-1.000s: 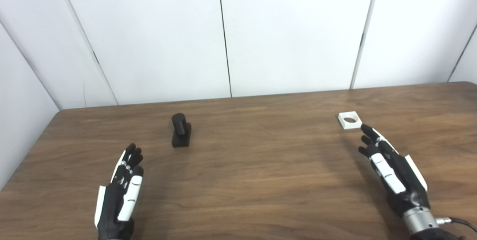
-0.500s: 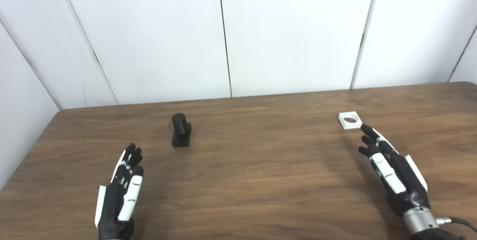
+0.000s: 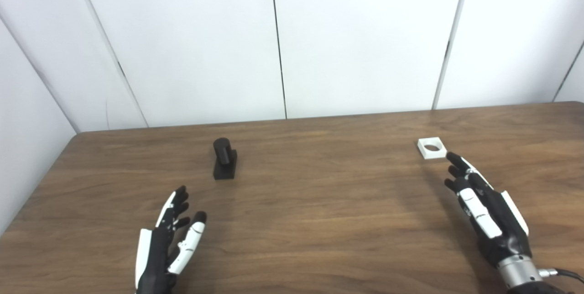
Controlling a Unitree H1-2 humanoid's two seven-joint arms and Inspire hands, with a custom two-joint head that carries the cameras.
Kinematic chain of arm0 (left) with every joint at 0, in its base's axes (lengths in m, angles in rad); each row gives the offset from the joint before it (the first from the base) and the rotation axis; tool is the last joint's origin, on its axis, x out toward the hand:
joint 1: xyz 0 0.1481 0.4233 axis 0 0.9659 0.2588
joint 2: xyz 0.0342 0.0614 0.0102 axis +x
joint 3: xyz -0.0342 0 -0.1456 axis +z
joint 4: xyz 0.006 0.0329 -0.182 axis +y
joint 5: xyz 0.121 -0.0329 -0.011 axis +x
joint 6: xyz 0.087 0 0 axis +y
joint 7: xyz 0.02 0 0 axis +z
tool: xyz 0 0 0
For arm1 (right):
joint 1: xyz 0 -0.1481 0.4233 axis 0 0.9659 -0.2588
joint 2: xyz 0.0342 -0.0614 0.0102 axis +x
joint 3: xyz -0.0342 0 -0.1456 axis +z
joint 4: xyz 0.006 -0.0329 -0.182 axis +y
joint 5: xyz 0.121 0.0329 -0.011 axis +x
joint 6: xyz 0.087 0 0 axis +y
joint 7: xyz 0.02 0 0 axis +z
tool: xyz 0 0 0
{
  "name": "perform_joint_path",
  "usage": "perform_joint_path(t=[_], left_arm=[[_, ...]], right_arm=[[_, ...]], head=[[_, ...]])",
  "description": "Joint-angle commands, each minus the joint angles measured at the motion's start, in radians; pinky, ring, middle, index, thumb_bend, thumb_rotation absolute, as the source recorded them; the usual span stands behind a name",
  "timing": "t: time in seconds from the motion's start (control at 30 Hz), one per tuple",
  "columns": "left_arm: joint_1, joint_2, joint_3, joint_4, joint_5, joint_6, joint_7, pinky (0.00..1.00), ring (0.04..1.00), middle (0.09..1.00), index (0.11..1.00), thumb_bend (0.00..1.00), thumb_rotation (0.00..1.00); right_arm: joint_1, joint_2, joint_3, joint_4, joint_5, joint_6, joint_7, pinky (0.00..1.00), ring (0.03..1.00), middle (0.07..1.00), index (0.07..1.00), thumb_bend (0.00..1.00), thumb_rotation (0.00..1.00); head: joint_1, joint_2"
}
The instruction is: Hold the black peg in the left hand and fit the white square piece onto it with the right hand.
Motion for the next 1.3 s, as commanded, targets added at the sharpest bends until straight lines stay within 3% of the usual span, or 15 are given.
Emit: perform_joint_path(t=[0.0, 0.27, 0.47, 0.6, 0.83, 1.13, 1.27], left_arm=[[-0.031, 0.012, -0.006, -0.049, 0.041, 0.007, 0.022, 0.82, 0.879, 0.907, 0.913, 0.58, 0.71], [-0.09, -0.016, -0.034, -0.102, 0.205, 0.172, 0.041, 0.85, 0.913, 0.934, 0.903, 0.65, 0.57], [-0.149, 0.0, -0.091, -0.087, 0.361, 0.331, 0.006, 0.87, 0.967, 0.952, 0.924, 0.73, 0.51], [-0.187, 0.017, -0.126, -0.026, 0.439, 0.349, 0.042, 0.83, 0.963, 0.934, 0.903, 0.73, 0.46], [-0.26, 0.047, -0.155, 0.085, 0.485, 0.352, 0.083, 0.82, 0.964, 0.931, 0.887, 0.75, 0.47], [-0.342, 0.083, -0.193, 0.142, 0.506, 0.424, 0.038, 0.82, 0.968, 0.938, 0.888, 0.77, 0.55], [-0.377, 0.084, -0.19, 0.158, 0.557, 0.455, -0.01, 0.91, 0.997, 0.954, 0.891, 0.78, 0.61]], right_arm=[[-0.009, 0.0, -0.002, 0.015, 0.0, -0.038, 0.004, 0.91, 0.966, 0.966, 0.9, 0.55, 0.69], [-0.012, 0.0, 0.0, 0.023, -0.005, -0.04, 0.005, 0.91, 0.967, 0.97, 0.901, 0.55, 0.7], [-0.011, 0.0, 0.002, 0.031, -0.008, -0.046, 0.005, 0.9, 0.955, 0.96, 0.898, 0.55, 0.71], [-0.01, -0.003, 0.004, 0.038, -0.008, -0.052, 0.011, 0.9, 0.958, 0.963, 0.902, 0.54, 0.71], [-0.015, -0.001, 0.003, 0.052, -0.001, -0.061, 0.011, 0.9, 0.958, 0.962, 0.902, 0.54, 0.71], [-0.016, 0.001, 0.008, 0.057, -0.013, -0.068, 0.007, 0.88, 0.955, 0.959, 0.895, 0.54, 0.72], [-0.017, 0.004, 0.007, 0.063, -0.019, -0.07, 0.001, 0.87, 0.951, 0.953, 0.887, 0.56, 0.72]], head=[[0.003, 0.002], [0.009, 0.0], [0.012, -0.001], [0.015, -0.001], [0.019, -0.007], [0.022, -0.015], [0.026, -0.018]])
